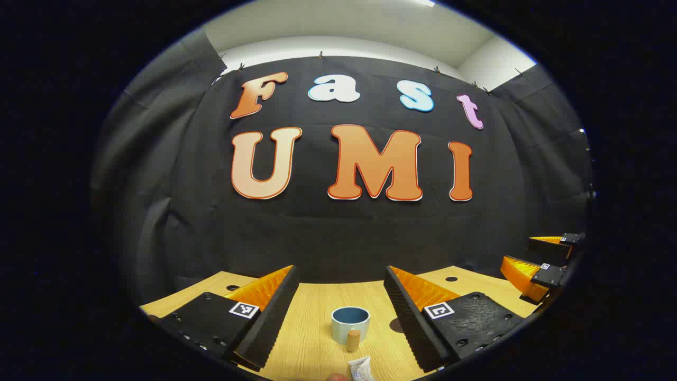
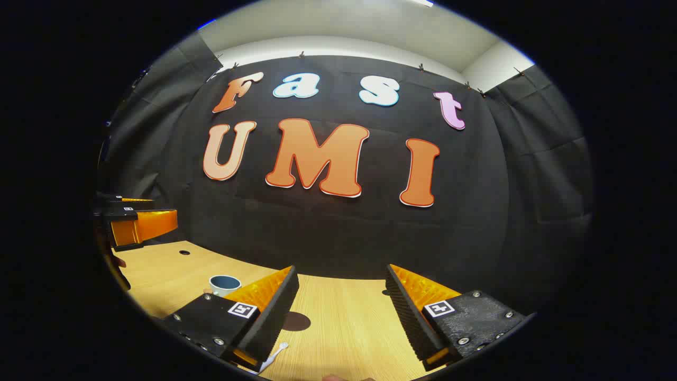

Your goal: Put the toothbrush and toothpaste on the desktop into the cup, then pick up the cup and place it on the coaster on the desktop.

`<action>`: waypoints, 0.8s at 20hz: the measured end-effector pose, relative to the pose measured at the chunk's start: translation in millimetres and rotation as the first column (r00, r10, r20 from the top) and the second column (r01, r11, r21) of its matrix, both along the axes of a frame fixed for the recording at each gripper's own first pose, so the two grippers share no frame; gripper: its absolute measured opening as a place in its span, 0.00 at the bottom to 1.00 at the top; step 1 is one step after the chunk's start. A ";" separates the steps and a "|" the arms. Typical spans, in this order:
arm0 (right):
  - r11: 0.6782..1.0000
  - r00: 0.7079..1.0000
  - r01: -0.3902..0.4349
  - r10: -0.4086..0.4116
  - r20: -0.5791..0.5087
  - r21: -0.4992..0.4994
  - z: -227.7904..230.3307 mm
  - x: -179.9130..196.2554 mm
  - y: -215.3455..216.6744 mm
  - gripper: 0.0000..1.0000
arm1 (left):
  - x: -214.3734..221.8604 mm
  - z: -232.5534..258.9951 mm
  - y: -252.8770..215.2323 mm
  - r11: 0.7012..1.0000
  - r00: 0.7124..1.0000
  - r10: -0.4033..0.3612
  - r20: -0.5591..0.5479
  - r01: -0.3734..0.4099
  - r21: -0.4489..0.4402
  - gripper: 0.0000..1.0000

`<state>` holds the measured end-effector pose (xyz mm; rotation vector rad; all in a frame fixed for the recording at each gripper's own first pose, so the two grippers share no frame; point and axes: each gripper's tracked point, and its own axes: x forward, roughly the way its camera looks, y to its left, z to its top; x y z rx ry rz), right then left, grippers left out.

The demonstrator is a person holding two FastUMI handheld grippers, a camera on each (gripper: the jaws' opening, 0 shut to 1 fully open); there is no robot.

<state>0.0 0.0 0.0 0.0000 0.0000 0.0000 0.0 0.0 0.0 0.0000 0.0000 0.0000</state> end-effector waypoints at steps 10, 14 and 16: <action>0.998 0.995 -0.046 0.050 -0.084 0.044 -16.1 -0.5 17.7 0.99 | 4.4 -21.2 -3.6 1.000 0.998 -0.001 -0.062 0.000 -0.014 0.97; 0.997 0.994 -0.054 0.059 -0.089 0.054 -14.0 -1.4 20.6 0.99 | 4.4 -22.1 -7.6 1.000 0.998 -0.002 -0.068 0.001 -0.009 0.97; 0.997 0.993 -0.062 0.068 -0.095 0.055 -15.7 -3.3 22.8 0.99 | 4.3 -26.7 -8.6 1.000 0.997 -0.002 -0.079 0.001 -0.009 0.98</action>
